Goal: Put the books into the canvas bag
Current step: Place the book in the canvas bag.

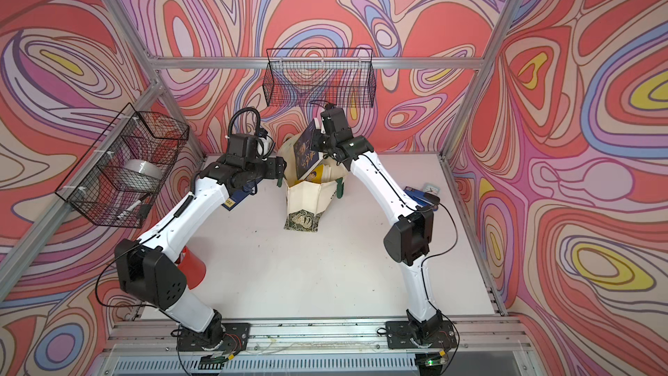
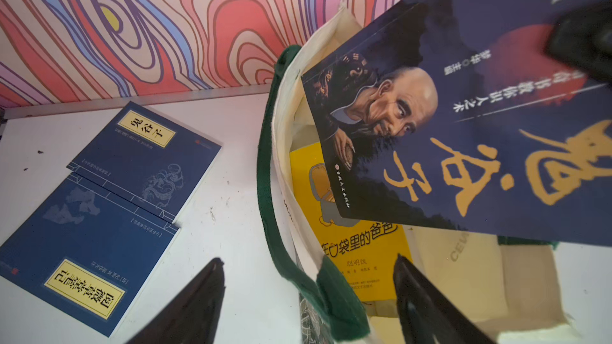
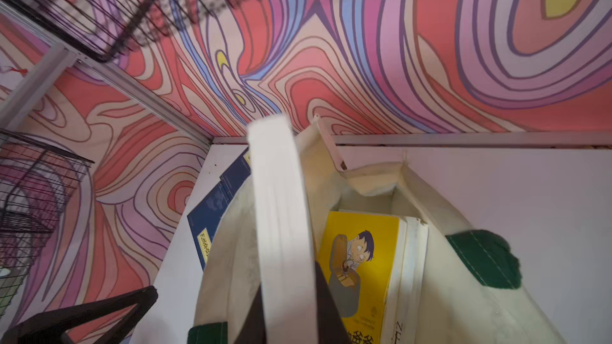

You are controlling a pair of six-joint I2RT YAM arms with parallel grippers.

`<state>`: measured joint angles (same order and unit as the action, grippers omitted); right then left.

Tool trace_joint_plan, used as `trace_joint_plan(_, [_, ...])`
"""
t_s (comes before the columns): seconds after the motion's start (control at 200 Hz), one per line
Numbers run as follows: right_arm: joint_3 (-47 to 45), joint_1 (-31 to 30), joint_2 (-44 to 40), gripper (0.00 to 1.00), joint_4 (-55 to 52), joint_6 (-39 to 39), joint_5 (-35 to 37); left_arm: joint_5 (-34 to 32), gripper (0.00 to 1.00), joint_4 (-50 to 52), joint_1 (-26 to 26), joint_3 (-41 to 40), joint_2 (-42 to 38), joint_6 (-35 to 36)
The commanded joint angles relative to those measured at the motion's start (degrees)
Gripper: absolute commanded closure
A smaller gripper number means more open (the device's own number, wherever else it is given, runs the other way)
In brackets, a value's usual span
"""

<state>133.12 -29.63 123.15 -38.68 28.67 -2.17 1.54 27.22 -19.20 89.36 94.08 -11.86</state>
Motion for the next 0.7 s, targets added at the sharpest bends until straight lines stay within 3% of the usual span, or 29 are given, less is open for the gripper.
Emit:
trace_joint_plan(0.0, [3.38,-0.35,-0.88,1.0,-0.29,2.33,1.2,0.83,0.28,-1.63,-0.37,-0.56,0.47,-1.65])
trace_joint_plan(0.19, [2.06,-0.7,0.18,1.0,-0.58,4.71,0.08,2.53,0.38,-1.91,-1.15,-0.64,3.44,-2.56])
trace_joint_plan(0.696, [9.18,-2.99,13.42,1.0,-2.09,7.76,-7.69,-0.41,0.55,-4.01,-4.29,-2.69,5.87,-2.8])
